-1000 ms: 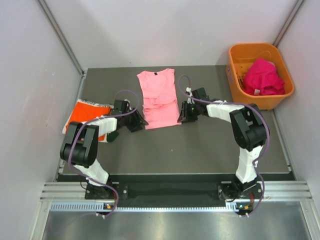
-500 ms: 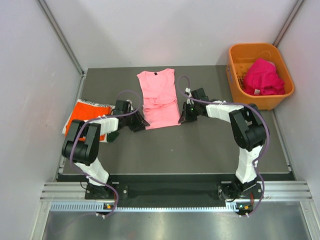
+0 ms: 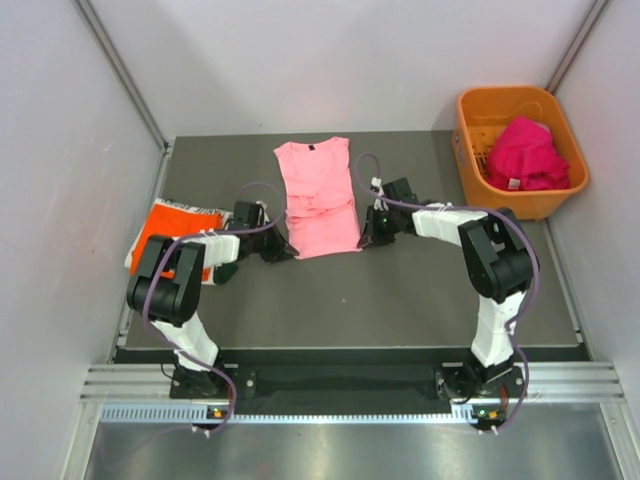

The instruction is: Fold and stack the t-shirts

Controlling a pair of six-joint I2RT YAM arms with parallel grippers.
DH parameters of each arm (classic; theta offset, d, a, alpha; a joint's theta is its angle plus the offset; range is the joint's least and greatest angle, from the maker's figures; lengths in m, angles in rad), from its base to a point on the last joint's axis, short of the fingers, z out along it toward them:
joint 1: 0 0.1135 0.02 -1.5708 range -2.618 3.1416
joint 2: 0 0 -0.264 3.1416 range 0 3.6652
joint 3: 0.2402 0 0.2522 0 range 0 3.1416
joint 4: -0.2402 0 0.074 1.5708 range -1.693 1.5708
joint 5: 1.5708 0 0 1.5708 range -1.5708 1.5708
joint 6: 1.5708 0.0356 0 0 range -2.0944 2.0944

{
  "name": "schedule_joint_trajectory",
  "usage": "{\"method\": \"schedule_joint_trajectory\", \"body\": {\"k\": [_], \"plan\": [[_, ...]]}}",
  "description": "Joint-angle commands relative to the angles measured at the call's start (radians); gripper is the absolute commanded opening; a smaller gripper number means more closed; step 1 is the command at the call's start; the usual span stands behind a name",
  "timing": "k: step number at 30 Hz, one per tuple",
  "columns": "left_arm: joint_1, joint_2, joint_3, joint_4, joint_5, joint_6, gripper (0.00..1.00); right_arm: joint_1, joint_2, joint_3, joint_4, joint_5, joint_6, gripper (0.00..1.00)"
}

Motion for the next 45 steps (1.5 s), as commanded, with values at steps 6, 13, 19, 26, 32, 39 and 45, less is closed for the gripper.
{"method": "schedule_joint_trajectory", "body": {"k": [6,13,19,26,32,39,45], "plan": [[-0.073,-0.053,-0.028,-0.128,-0.025,0.082,0.00,0.021,-0.175,-0.139,0.025,0.020,0.002,0.00],[-0.149,-0.203,-0.057,-0.268,-0.019,0.114,0.00,0.047,-0.375,-0.379,0.023,0.033,-0.001,0.00],[-0.141,-0.249,0.113,-0.446,0.033,0.152,0.00,0.046,-0.491,-0.287,-0.108,0.061,-0.002,0.00],[-0.141,-0.362,0.265,-0.590,0.042,0.169,0.00,0.050,-0.675,-0.200,-0.231,0.087,0.019,0.00],[-0.158,-0.476,0.077,-0.555,0.081,0.123,0.00,0.061,-0.772,-0.309,-0.273,0.064,0.028,0.00],[-0.277,-0.637,-0.070,-0.558,0.053,0.054,0.00,0.078,-0.944,-0.424,-0.349,0.066,0.050,0.00],[-0.310,-0.703,-0.135,-0.575,0.063,0.033,0.00,0.096,-1.038,-0.455,-0.402,0.073,0.068,0.00]]}}
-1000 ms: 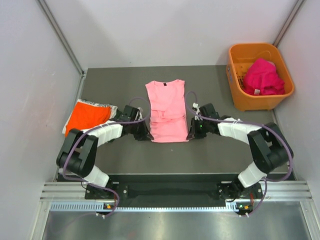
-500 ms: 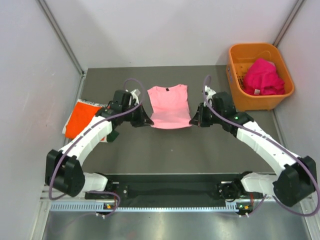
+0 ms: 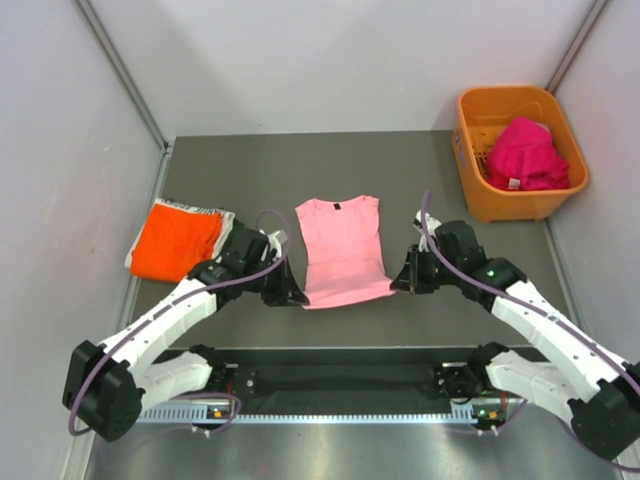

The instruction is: Fold and stack the t-shirts

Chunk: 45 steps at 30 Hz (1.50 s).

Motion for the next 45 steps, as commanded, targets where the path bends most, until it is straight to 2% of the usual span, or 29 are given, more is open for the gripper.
{"method": "schedule_joint_trajectory", "body": {"k": [1,6,10,13,18,30,36,42,43,44,45], "plan": [[0.002,-0.024,-0.012,0.001,0.023,-0.017,0.00,0.011,-0.053,0.004,-0.037,0.034,0.012,0.00],[0.010,0.047,0.060,0.042,0.034,-0.026,0.00,0.010,-0.021,0.110,-0.060,0.119,-0.002,0.00],[0.046,0.146,0.199,0.022,0.034,0.008,0.00,-0.001,0.042,0.205,-0.055,0.203,-0.017,0.00],[0.083,0.202,0.280,-0.011,0.036,0.038,0.00,-0.008,0.125,0.277,-0.038,0.232,-0.037,0.00],[0.166,0.284,0.331,0.016,0.072,0.066,0.00,-0.031,0.280,0.379,0.000,0.234,-0.063,0.00],[0.293,0.553,0.543,0.002,0.131,0.129,0.00,-0.168,0.596,0.598,0.083,0.107,-0.096,0.00],[0.330,0.738,0.692,0.019,0.151,0.118,0.00,-0.215,0.775,0.748,0.097,0.062,-0.097,0.00],[0.361,0.981,0.922,0.039,0.183,0.097,0.00,-0.255,0.970,0.937,0.133,-0.008,-0.100,0.00],[0.367,1.033,0.972,0.047,0.184,0.091,0.01,-0.259,0.996,0.957,0.150,-0.042,-0.102,0.21],[0.376,1.053,0.992,0.051,0.177,0.083,0.23,-0.263,1.047,0.974,0.172,-0.054,-0.100,0.38],[0.381,1.065,1.006,0.068,0.174,0.078,0.39,-0.268,1.065,1.000,0.190,-0.053,-0.102,0.47]]}}
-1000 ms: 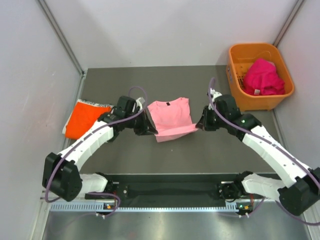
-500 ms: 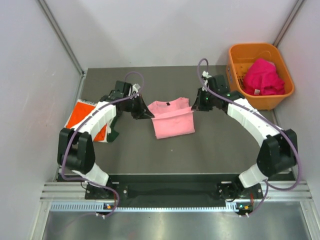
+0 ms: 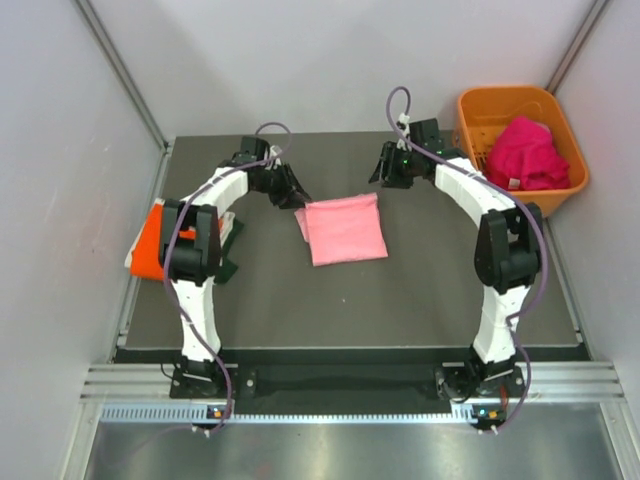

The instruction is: Fold and stack the t-shirts

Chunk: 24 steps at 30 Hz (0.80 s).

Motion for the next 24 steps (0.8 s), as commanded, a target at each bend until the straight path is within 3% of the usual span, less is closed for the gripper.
{"method": "schedule_joint_trajectory", "body": {"k": [1,2,3,6,10,11,15,18,21,24], "plan": [[0.026,0.042,0.074,0.074,0.014,-0.018,0.49,-0.027,0.071,0.091,0.101,-0.034,-0.029,0.52],[0.026,0.037,0.076,0.088,-0.024,-0.008,0.65,-0.027,0.067,0.081,0.122,-0.035,-0.038,0.67],[0.026,0.026,0.074,0.088,-0.052,0.001,0.95,-0.028,0.056,0.035,0.168,-0.038,-0.047,0.68],[0.028,-0.050,0.012,0.099,-0.118,0.042,0.96,-0.030,-0.028,-0.112,0.284,-0.032,-0.083,0.71],[0.025,-0.260,-0.151,0.143,-0.276,0.110,0.96,-0.040,-0.146,-0.252,0.305,0.051,-0.100,0.88],[0.025,-0.297,-0.184,0.148,-0.317,0.130,0.96,-0.042,-0.190,-0.277,0.313,0.054,-0.100,0.89],[0.022,-0.473,-0.354,0.126,-0.577,0.263,0.94,-0.044,-0.330,-0.493,0.458,0.060,-0.071,0.83],[0.008,-0.534,-0.447,0.116,-0.768,0.340,0.92,-0.041,-0.413,-0.589,0.512,0.063,-0.047,0.74],[-0.006,-0.551,-0.478,0.071,-0.938,0.380,0.91,-0.039,-0.471,-0.669,0.548,0.075,-0.026,0.72],[-0.020,-0.494,-0.469,0.050,-1.116,0.398,0.77,-0.033,-0.502,-0.722,0.587,0.097,-0.006,0.71]]}}
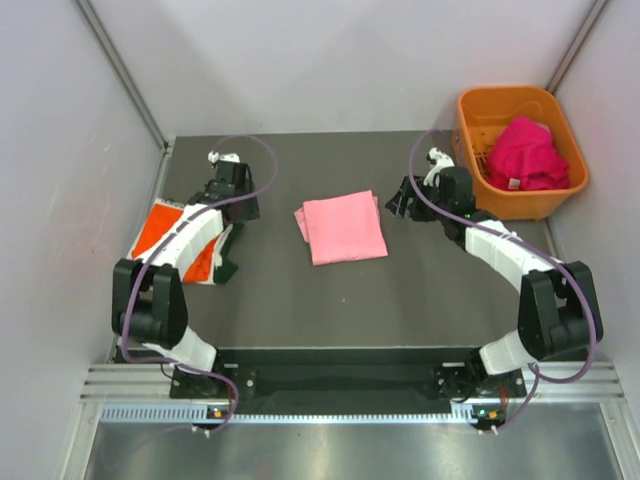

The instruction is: Fold and stack the t-shirts

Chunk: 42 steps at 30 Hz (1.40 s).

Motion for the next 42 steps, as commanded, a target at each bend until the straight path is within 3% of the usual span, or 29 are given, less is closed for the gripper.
{"method": "schedule_joint_trajectory", "body": {"k": [1,5,9,13,18,19,22,23,27,34,42], "plan": [[-0.025,0.074,0.013,-0.052,-0.289,0.071,0.69,-0.003,-0.040,-0.050,0.110,0.028,0.030,0.71],[-0.094,0.212,0.102,-0.164,-0.511,0.059,0.65,-0.003,-0.011,-0.041,0.113,0.008,0.041,0.70],[-0.126,0.316,0.123,-0.182,-0.617,0.044,0.65,-0.003,0.003,-0.055,0.124,0.001,0.042,0.69],[-0.115,0.369,0.124,-0.156,-0.612,0.038,0.54,-0.002,0.004,-0.061,0.130,-0.005,0.042,0.68],[-0.104,0.433,0.144,-0.144,-0.619,0.044,0.55,-0.003,0.003,-0.064,0.127,-0.003,0.039,0.68],[-0.097,0.444,0.150,-0.149,-0.610,0.044,0.54,-0.003,0.003,-0.065,0.128,-0.003,0.038,0.68],[-0.066,0.479,0.175,-0.155,-0.549,0.042,0.38,-0.003,0.012,-0.067,0.131,-0.003,0.038,0.68],[-0.061,0.487,0.185,-0.159,-0.536,0.042,0.25,-0.003,0.013,-0.067,0.131,-0.002,0.038,0.68],[-0.060,0.501,0.210,-0.176,-0.495,0.001,0.00,-0.003,0.027,-0.067,0.136,-0.002,0.039,0.68],[-0.110,0.461,0.250,-0.109,-0.240,-0.073,0.00,-0.003,0.027,-0.070,0.134,0.012,0.036,0.68],[-0.161,0.689,0.656,-0.193,-0.176,-0.140,0.00,-0.003,0.063,-0.071,0.142,0.031,0.027,0.64]]}}
